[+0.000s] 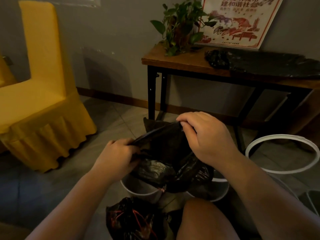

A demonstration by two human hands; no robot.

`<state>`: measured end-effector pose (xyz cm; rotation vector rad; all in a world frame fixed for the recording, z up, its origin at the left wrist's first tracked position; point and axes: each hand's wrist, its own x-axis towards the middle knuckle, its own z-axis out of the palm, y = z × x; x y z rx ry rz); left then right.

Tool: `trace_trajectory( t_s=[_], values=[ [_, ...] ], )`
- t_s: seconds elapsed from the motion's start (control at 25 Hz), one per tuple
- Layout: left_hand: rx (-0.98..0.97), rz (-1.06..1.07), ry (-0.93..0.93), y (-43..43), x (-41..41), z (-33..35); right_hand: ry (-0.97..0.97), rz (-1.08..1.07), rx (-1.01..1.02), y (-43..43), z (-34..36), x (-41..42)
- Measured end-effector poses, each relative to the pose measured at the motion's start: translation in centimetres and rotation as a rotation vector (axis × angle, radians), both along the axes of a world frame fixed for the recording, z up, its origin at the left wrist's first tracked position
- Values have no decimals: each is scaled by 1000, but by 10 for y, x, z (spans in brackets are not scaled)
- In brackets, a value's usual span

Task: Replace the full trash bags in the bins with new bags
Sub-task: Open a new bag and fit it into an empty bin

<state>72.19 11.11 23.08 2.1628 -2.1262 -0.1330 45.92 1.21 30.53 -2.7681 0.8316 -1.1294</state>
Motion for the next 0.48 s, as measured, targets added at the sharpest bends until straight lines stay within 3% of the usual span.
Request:
trace_trajectory(
  t_s=[0.2, 0.32, 0.48],
  values=[
    [-296, 160, 393, 10, 2, 10, 37, -76, -146, -11, 5, -27],
    [-449, 291, 593, 20, 3, 39, -2, -155, -46, -3, -19, -46],
    [-486, 491, 791, 28, 4, 65, -8, -230, 141, 24, -68, -61]
  ],
)
